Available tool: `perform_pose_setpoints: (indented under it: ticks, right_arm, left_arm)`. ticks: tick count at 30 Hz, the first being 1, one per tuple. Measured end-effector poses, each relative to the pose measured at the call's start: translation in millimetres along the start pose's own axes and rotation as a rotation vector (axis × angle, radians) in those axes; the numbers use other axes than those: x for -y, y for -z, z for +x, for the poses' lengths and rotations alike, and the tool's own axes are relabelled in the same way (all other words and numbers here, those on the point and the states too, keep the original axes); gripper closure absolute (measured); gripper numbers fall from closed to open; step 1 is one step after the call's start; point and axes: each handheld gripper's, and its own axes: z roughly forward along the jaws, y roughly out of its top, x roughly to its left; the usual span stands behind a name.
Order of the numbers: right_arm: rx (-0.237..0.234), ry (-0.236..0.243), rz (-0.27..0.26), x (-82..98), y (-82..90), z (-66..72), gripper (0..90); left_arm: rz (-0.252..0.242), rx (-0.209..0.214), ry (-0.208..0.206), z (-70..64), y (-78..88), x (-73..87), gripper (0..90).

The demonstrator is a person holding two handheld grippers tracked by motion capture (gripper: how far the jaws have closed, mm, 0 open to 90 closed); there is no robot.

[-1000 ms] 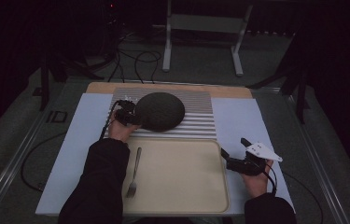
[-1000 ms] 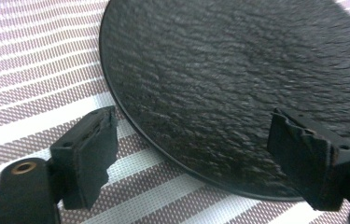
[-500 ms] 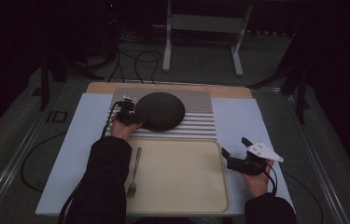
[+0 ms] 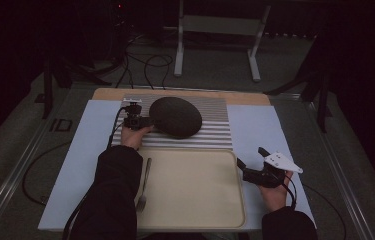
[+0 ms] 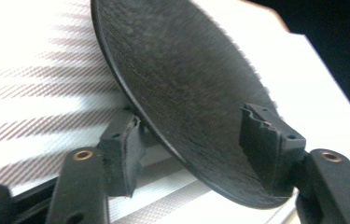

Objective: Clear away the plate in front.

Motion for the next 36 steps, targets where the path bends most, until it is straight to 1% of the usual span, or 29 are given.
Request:
perform_pose_setpoints:
  ticks: [1,2,3,6,7,8,9,10,11,12,13,14,15,17,18,19,22,24,25,26,28,31,32,35,36]
  right_arm:
    - [0.000,0.000,0.000,0.0,0.0,0.0,8.8]
    - [0.000,0.000,0.000,0.0,0.0,0.0,8.8]
    - [0.001,-0.002,0.000,-0.1,0.1,0.1,8.8]
    - [0.001,-0.002,0.000,-0.2,0.0,0.0,8.8]
    - [0.001,-0.002,0.000,-0.2,0.0,0.0,8.8]
    - [0.001,-0.002,0.000,-0.2,0.2,-0.2,8.9]
    - [0.003,-0.004,-0.003,-0.4,0.6,-0.7,8.8]
    - [0.005,-0.004,-0.002,-0.4,0.7,-0.8,8.9]
    - [0.005,-0.005,-0.004,-0.4,0.7,-1.1,8.8]
    - [0.004,-0.007,-0.005,-0.3,0.6,-1.3,8.8]
    - [0.004,-0.007,-0.005,-0.3,0.6,-1.3,8.8]
    - [0.002,-0.007,-0.004,-0.3,0.5,-1.4,8.9]
    - [0.004,-0.006,-0.002,-0.4,0.6,-1.1,8.9]
    - [0.004,-0.004,-0.002,-0.4,0.5,-0.9,8.9]
    - [0.005,-0.006,0.000,-0.4,0.4,-0.9,8.9]
    - [0.004,-0.005,0.000,-0.4,0.3,-0.9,8.9]
    - [0.001,-0.004,0.000,-0.4,0.3,-0.7,9.5]
    - [0.001,-0.002,-0.001,-0.3,0.4,-0.8,9.6]
    - [0.001,-0.002,-0.001,-0.3,0.4,-0.8,9.6]
    - [0.000,-0.003,-0.001,-0.4,0.5,-0.8,9.6]
    - [0.002,-0.003,-0.004,-0.6,1.0,-1.3,9.5]
    - [0.005,-0.007,-0.007,-0.8,2.0,-1.9,9.5]
    - [0.004,-0.011,-0.007,-0.8,2.6,-2.5,9.5]
    - [0.007,-0.012,-0.010,-0.8,3.5,-3.6,9.5]
    - [0.007,-0.014,-0.011,-0.9,3.6,-3.7,9.5]
  left_arm:
    - [0.000,0.000,0.000,0.0,0.0,0.0,42.6]
    - [-0.012,0.035,0.019,-4.8,-3.6,-1.7,42.6]
    - [-0.012,0.034,0.017,-7.2,-6.4,-2.0,43.5]
    - [-0.010,0.018,0.032,-14.3,-16.8,-2.0,44.0]
    - [-0.010,0.018,0.032,-14.3,-16.8,-2.0,44.7]
    - [-0.023,-0.015,0.051,-17.9,-20.4,-2.1,44.7]
    - [-0.024,-0.024,0.054,-18.5,-21.0,-2.3,51.7]
    - [-0.016,-0.047,0.062,-19.7,-21.7,-2.9,55.6]
    - [-0.006,-0.064,0.077,-20.7,-22.8,-3.6,61.5]
    - [0.007,-0.076,0.080,-21.5,-23.4,-4.3,64.4]
    - [0.007,-0.076,0.080,-21.5,-23.4,-4.3,66.7]
    - [0.012,-0.087,0.106,-22.5,-23.5,-5.1,66.7]
    - [0.000,-0.074,0.142,-21.7,-22.9,-5.3,72.3]
    - [-0.001,-0.083,0.168,-23.7,-22.6,-6.6,76.6]
    - [0.000,-0.074,0.179,-24.3,-23.1,-6.9,77.4]
    - [0.006,-0.077,0.180,-26.0,-23.8,-7.2,77.8]
    - [0.007,-0.068,0.191,-29.6,-26.5,-7.4,79.0]
    - [0.001,-0.057,0.218,-31.2,-27.2,-7.2,80.7]
    - [0.001,-0.057,0.218,-31.2,-27.2,-7.2,81.5]
    - [-0.007,-0.048,0.245,-33.6,-27.0,-8.2,81.5]
    - [-0.008,-0.032,0.289,-34.9,-26.1,-10.0,84.1]
    - [-0.012,-0.030,0.278,-38.6,-25.0,-12.8,85.4]
    - [-0.004,-0.037,0.272,-43.1,-24.7,-15.9,85.4]
    - [0.000,-0.051,0.281,-47.4,-25.8,-18.5,85.6]
    - [0.002,-0.049,0.287,-48.2,-26.4,-19.1,85.6]
